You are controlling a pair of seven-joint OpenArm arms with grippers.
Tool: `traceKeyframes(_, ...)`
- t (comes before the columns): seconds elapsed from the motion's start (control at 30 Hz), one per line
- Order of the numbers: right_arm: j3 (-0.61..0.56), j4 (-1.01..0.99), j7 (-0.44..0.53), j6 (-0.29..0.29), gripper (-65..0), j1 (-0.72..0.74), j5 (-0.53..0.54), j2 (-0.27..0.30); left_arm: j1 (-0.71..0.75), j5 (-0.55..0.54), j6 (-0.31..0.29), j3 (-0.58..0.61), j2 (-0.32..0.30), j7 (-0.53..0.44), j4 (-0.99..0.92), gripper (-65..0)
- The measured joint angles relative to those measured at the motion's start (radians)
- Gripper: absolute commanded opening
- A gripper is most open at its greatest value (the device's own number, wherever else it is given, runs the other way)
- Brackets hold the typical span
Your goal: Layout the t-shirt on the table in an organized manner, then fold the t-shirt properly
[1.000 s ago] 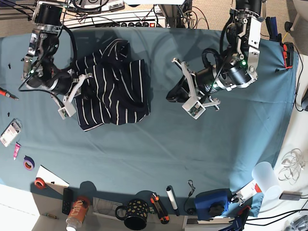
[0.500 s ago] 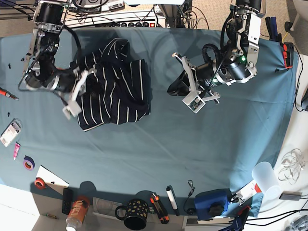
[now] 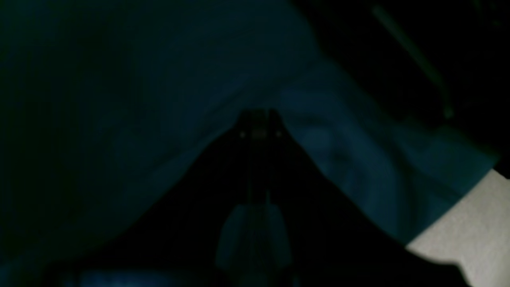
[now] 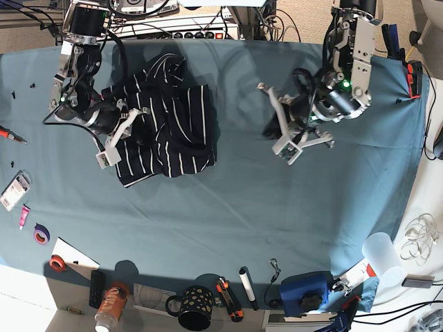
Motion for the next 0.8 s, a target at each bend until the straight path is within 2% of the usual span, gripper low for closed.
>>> traceKeyframes(0.07, 0.027, 0.053, -0.031, -0.038, -65.0, -0.006, -0.013, -0.005, 0.014, -0.005, 0.001, -0.064, 0.001, -0.003, 0.000, -65.0)
traceKeyframes(0.13, 0.068, 0.130, -0.043, -0.069, -65.0, -0.011, -0.026, -0.005, 0.019, -0.049, 0.051, -0.143, 0.001, 0.000, 0.000, -65.0)
traceKeyframes(0.3, 0.171, 0.357, -0.078, -0.065, -65.0, -0.003, -0.006, -0.002, 0.033, -0.157, 0.072, -0.367, 0.000, -0.008, 0.000, -65.0)
traceKeyframes(0.4, 0.212, 0.402, -0.078, -0.067, -65.0, -0.052, -0.003, -0.002, 0.081, -0.207, 0.072, -0.456, 0.001, 0.018, 0.000, -65.0)
traceKeyframes(0.5, 0.244, 0.406, -0.121, -0.075, -65.0, -0.121, 0.001, -0.002, 0.128, -0.211, 0.022, -0.515, 0.002, 0.056, 0.000, -65.0)
traceKeyframes(0.63, 0.275, 0.485, -0.175, -0.076, -65.0, -0.203, 0.068, -0.002, 0.187, -0.216, -0.031, -0.596, 0.006, 0.062, 0.008, -65.0)
traceKeyframes(0.8, 0.303, 0.619, -0.232, -0.075, -65.0, -0.339, 0.070, -0.002, 0.278, -0.220, -0.034, -0.690, 0.005, 0.061, 0.095, -65.0)
